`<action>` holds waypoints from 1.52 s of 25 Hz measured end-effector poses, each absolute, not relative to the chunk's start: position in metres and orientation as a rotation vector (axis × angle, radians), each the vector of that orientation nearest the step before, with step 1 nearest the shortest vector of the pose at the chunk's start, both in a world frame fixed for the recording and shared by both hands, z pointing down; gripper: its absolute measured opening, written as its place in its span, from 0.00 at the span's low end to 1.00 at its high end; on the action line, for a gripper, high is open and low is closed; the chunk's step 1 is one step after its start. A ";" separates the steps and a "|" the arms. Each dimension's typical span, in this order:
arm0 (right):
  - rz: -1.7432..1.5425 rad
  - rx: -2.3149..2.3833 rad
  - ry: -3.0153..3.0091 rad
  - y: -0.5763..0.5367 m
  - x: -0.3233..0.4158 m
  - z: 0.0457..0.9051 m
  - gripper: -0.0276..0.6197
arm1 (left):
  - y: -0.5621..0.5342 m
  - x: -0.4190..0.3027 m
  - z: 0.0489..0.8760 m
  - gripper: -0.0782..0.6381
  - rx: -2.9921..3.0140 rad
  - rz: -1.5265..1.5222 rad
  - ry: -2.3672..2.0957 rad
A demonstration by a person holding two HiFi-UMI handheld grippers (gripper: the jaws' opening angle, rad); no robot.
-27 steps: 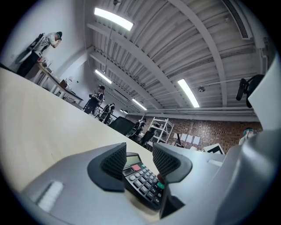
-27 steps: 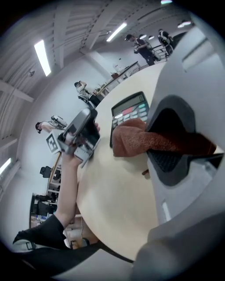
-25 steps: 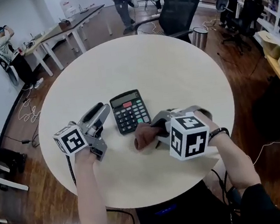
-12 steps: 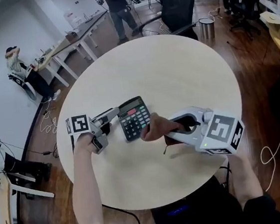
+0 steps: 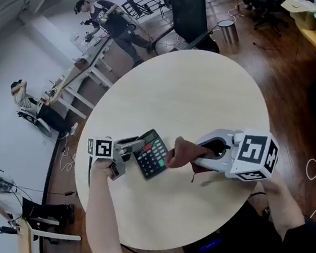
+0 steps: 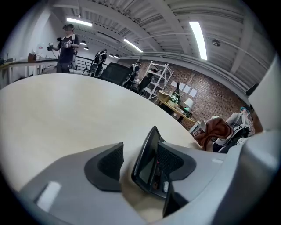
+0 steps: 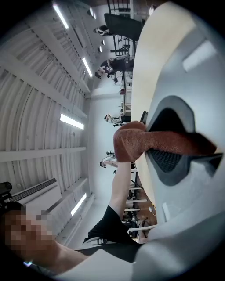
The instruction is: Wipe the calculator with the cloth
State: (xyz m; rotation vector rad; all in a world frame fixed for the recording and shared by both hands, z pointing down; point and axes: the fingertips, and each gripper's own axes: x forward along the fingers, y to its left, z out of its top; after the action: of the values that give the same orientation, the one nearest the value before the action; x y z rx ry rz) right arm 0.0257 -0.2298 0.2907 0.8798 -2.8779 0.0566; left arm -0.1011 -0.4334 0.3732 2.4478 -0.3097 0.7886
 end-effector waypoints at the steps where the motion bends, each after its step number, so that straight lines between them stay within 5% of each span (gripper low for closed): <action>1: 0.072 0.891 -2.880 -0.229 0.027 0.290 0.14 | -0.433 -0.101 0.373 0.45 2.453 0.791 -0.304; 8: 0.124 0.925 -2.901 -0.236 0.039 0.288 0.14 | -0.427 -0.091 0.363 0.26 2.433 0.686 -0.279; 15: 0.265 1.078 -2.925 -0.250 0.074 0.300 0.14 | -0.406 -0.096 0.325 0.18 2.576 0.273 -0.324; 26: -0.087 0.867 -3.047 -0.270 0.035 0.242 0.14 | -0.306 -0.100 0.256 0.18 2.492 -0.329 -0.018; 38: -0.294 0.375 -3.108 -0.231 0.007 0.218 0.14 | -0.241 -0.053 0.255 0.18 2.314 -0.454 0.119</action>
State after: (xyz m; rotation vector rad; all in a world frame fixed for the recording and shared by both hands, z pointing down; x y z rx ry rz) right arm 0.0074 -0.2311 0.2182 0.3748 -3.1076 -0.2943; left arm -0.0527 -0.2409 0.2554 2.3141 0.1189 -0.4540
